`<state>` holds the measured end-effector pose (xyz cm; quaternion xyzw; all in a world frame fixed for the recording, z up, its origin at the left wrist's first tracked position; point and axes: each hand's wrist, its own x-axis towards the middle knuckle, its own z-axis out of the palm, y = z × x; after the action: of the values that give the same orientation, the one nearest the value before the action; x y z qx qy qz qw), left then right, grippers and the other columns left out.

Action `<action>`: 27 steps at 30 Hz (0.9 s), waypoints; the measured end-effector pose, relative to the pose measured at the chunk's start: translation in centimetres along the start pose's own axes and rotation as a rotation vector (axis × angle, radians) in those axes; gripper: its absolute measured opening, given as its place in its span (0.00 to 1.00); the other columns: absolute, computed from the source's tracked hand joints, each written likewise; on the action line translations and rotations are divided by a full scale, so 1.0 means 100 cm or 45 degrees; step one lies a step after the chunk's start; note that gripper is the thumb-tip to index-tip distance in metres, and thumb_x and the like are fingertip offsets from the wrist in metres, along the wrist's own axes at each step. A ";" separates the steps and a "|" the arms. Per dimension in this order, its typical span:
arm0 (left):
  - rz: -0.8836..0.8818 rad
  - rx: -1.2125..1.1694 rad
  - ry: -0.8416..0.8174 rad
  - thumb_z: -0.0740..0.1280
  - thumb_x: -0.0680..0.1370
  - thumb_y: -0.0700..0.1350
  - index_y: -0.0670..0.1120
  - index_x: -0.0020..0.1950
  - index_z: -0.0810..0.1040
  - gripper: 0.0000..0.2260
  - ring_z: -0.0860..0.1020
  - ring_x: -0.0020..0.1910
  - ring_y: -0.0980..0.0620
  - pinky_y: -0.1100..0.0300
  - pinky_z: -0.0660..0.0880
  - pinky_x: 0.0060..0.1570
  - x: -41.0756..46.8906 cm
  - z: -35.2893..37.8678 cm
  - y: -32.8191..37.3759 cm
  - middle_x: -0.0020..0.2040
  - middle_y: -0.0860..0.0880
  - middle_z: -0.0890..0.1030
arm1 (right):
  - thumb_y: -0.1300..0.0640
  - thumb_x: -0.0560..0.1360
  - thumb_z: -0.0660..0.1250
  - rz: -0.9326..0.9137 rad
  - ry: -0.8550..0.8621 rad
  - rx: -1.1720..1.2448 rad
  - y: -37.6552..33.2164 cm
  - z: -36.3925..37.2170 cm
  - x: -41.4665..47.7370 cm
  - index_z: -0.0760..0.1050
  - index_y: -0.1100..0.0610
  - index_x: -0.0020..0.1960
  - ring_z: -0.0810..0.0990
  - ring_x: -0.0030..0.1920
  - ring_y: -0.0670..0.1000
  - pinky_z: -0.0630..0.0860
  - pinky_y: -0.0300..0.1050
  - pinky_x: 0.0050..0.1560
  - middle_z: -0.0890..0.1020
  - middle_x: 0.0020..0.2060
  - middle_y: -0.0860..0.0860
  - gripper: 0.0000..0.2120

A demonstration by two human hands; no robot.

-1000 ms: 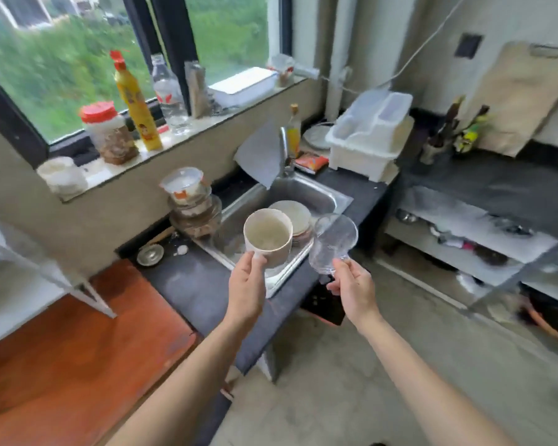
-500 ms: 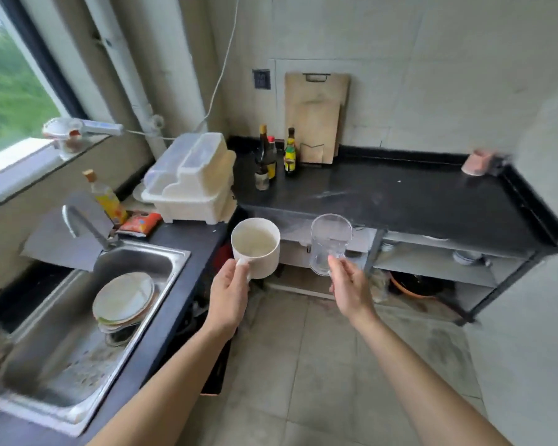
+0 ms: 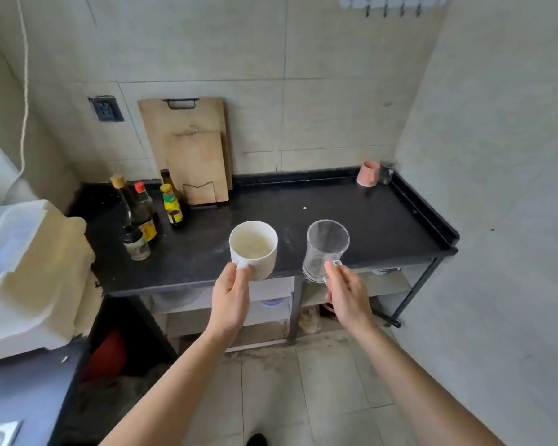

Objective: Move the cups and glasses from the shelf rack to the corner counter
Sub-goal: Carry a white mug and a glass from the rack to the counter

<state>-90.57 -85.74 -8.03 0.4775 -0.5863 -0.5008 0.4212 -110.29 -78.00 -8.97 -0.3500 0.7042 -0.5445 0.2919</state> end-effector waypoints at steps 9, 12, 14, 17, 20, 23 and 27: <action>0.019 -0.036 -0.345 0.58 0.84 0.50 0.52 0.50 0.76 0.09 0.74 0.41 0.57 0.66 0.74 0.41 0.164 0.113 0.030 0.45 0.53 0.77 | 0.44 0.82 0.62 0.102 0.321 0.042 -0.011 -0.049 0.127 0.63 0.55 0.35 0.69 0.30 0.46 0.70 0.32 0.30 0.67 0.31 0.50 0.22; -0.008 -0.047 -0.422 0.57 0.84 0.50 0.47 0.52 0.76 0.10 0.72 0.40 0.56 0.63 0.73 0.42 0.197 0.154 0.030 0.45 0.50 0.76 | 0.37 0.78 0.61 0.138 0.406 0.044 -0.001 -0.069 0.164 0.62 0.52 0.33 0.70 0.29 0.45 0.70 0.34 0.32 0.68 0.30 0.48 0.24; -0.024 -0.049 -0.461 0.57 0.85 0.49 0.48 0.51 0.76 0.10 0.73 0.38 0.59 0.67 0.74 0.39 0.218 0.182 0.028 0.44 0.52 0.76 | 0.35 0.77 0.60 0.179 0.442 0.031 0.011 -0.084 0.193 0.63 0.51 0.32 0.72 0.30 0.44 0.72 0.37 0.35 0.69 0.29 0.46 0.24; -0.032 -0.013 -0.477 0.56 0.85 0.48 0.51 0.45 0.74 0.11 0.73 0.33 0.65 0.74 0.71 0.35 0.249 0.223 0.022 0.36 0.59 0.75 | 0.34 0.76 0.60 0.248 0.446 0.086 0.031 -0.104 0.243 0.65 0.50 0.31 0.72 0.31 0.45 0.72 0.45 0.39 0.70 0.29 0.46 0.24; -0.089 0.016 -0.456 0.56 0.84 0.48 0.50 0.40 0.70 0.13 0.69 0.32 0.62 0.71 0.70 0.34 0.285 0.268 0.014 0.32 0.58 0.71 | 0.37 0.79 0.60 0.278 0.414 0.090 0.051 -0.123 0.302 0.66 0.49 0.30 0.74 0.32 0.46 0.73 0.43 0.40 0.71 0.29 0.45 0.24; -0.179 0.064 -0.370 0.56 0.84 0.50 0.48 0.38 0.66 0.15 0.66 0.34 0.57 0.65 0.68 0.38 0.325 0.321 0.008 0.34 0.52 0.68 | 0.39 0.81 0.60 0.304 0.331 0.118 0.070 -0.144 0.372 0.66 0.49 0.30 0.73 0.31 0.44 0.73 0.39 0.38 0.71 0.27 0.44 0.24; -0.319 0.078 -0.265 0.55 0.84 0.49 0.45 0.37 0.64 0.16 0.68 0.39 0.51 0.60 0.70 0.45 0.375 0.381 0.008 0.37 0.48 0.68 | 0.37 0.80 0.60 0.410 0.210 0.147 0.084 -0.166 0.457 0.67 0.55 0.33 0.75 0.32 0.45 0.75 0.40 0.39 0.73 0.26 0.45 0.26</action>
<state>-134.86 -115.51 -12.14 0.5051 -0.5777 -0.5780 0.2775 -151.68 -104.35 -14.58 -0.1698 0.7403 -0.5570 0.3360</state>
